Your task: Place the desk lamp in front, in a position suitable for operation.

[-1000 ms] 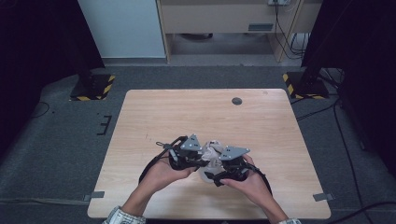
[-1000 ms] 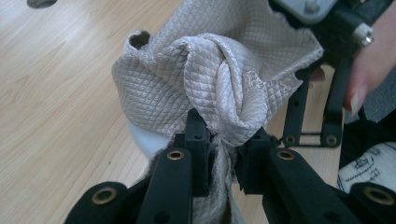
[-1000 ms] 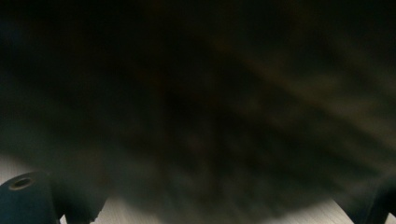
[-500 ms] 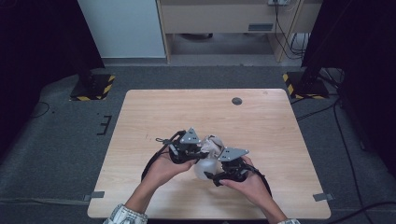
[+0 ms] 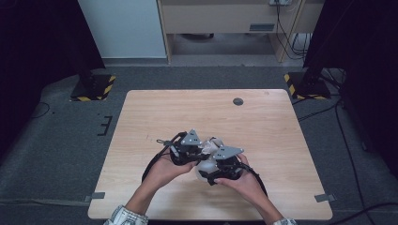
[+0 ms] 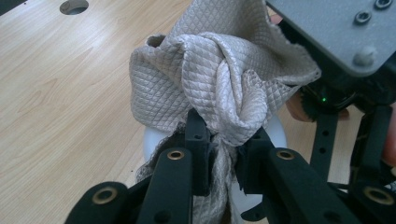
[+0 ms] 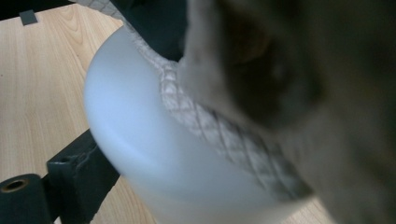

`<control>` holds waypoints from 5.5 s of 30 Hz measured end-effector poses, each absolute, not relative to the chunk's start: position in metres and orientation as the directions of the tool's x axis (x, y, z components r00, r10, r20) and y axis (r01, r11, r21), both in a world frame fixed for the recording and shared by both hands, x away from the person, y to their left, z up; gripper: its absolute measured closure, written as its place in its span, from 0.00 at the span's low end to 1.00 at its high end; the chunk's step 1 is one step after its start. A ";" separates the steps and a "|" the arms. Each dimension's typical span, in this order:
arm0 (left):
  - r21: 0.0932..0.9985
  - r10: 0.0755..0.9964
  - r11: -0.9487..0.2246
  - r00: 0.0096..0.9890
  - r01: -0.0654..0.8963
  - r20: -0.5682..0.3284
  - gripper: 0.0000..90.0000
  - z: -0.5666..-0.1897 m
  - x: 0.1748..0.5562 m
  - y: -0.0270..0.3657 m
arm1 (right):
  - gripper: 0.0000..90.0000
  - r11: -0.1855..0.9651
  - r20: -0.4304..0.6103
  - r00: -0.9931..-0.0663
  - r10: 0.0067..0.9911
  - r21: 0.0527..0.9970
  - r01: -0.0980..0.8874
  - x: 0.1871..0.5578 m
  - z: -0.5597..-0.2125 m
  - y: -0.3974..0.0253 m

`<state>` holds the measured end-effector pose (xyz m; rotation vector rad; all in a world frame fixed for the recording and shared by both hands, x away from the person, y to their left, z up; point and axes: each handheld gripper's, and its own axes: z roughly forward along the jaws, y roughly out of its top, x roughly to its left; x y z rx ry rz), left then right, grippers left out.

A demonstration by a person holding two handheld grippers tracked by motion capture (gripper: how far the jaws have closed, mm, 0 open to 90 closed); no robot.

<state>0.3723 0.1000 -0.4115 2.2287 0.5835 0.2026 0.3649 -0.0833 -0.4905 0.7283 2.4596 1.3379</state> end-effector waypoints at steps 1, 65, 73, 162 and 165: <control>0.747 0.472 -0.571 0.881 0.341 -0.042 0.85 -0.411 0.372 0.100 | 0.09 0.455 0.022 -0.844 0.535 0.834 0.311 0.365 -0.490 -0.083; 0.725 0.520 -0.587 0.854 0.360 -0.004 0.85 -0.435 0.347 0.144 | 0.10 0.504 0.022 -0.870 0.492 0.808 0.305 0.354 -0.485 -0.094; 0.761 0.546 -0.550 0.838 0.344 0.016 0.85 -0.430 0.358 0.147 | 0.10 0.504 0.021 -0.870 0.492 0.808 0.304 0.354 -0.485 -0.093; 0.655 0.471 -0.669 0.882 0.351 0.009 0.87 -0.491 0.387 0.127 | 0.10 0.490 -0.006 -0.847 0.531 0.818 0.302 0.354 -0.481 -0.100; 0.697 0.480 -0.625 0.877 0.351 -0.011 0.87 -0.484 0.386 0.130 | 0.10 0.488 -0.004 -0.846 0.533 0.819 0.303 0.355 -0.481 -0.100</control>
